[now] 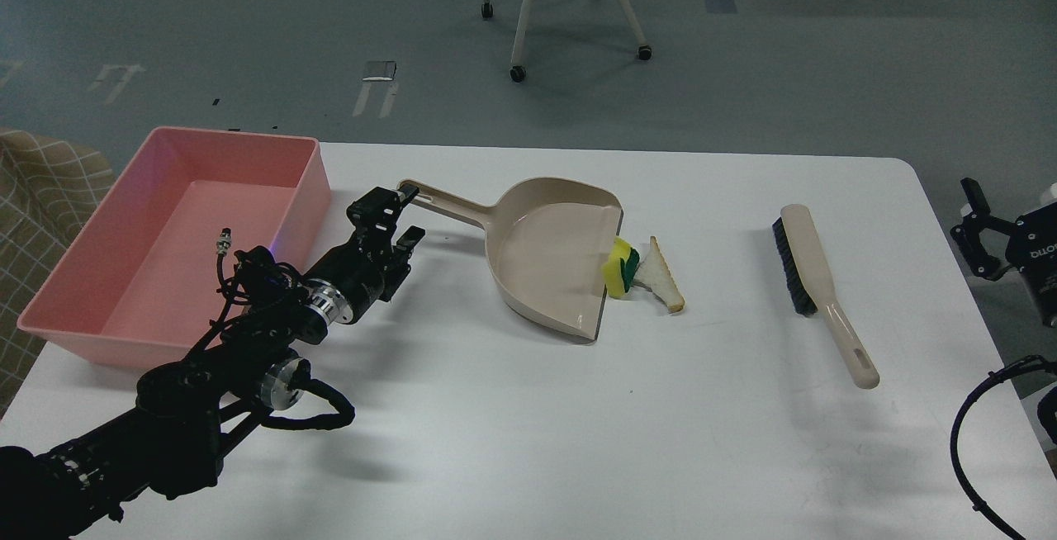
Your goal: Sweep and dump garbage into bin
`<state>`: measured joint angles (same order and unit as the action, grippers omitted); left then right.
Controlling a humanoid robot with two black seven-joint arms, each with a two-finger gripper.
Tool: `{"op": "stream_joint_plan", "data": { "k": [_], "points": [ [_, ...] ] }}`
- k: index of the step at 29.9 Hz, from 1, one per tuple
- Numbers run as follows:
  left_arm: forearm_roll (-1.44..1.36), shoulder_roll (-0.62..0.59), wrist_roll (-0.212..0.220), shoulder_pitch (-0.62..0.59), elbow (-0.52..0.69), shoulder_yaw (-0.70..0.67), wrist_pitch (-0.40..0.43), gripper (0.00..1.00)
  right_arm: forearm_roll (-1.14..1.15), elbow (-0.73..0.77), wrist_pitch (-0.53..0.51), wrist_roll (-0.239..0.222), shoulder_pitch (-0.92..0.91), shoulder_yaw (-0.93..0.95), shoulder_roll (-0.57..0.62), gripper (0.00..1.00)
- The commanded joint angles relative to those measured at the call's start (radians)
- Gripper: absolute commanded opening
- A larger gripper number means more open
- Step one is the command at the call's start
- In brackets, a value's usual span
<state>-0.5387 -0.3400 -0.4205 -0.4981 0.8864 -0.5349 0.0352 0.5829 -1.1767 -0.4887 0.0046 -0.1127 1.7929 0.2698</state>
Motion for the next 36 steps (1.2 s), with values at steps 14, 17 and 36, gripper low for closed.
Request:
{"op": "stream_joint_plan", "data": {
  "k": [14,17,36],
  "points": [
    [0.000,0.136,0.002,-0.109,-0.216,0.024,0.009,0.78,0.000,0.000,0.000,0.000,0.002,0.002,0.000,1.00],
    [0.000,0.159,0.002,-0.122,-0.253,0.024,0.009,0.79,0.000,0.000,0.000,0.000,0.002,0.002,0.000,1.00],
    [0.000,0.185,-0.012,-0.146,-0.285,0.026,0.006,0.45,0.000,-0.001,0.000,0.000,0.002,0.002,-0.001,1.00]
  ]
}}
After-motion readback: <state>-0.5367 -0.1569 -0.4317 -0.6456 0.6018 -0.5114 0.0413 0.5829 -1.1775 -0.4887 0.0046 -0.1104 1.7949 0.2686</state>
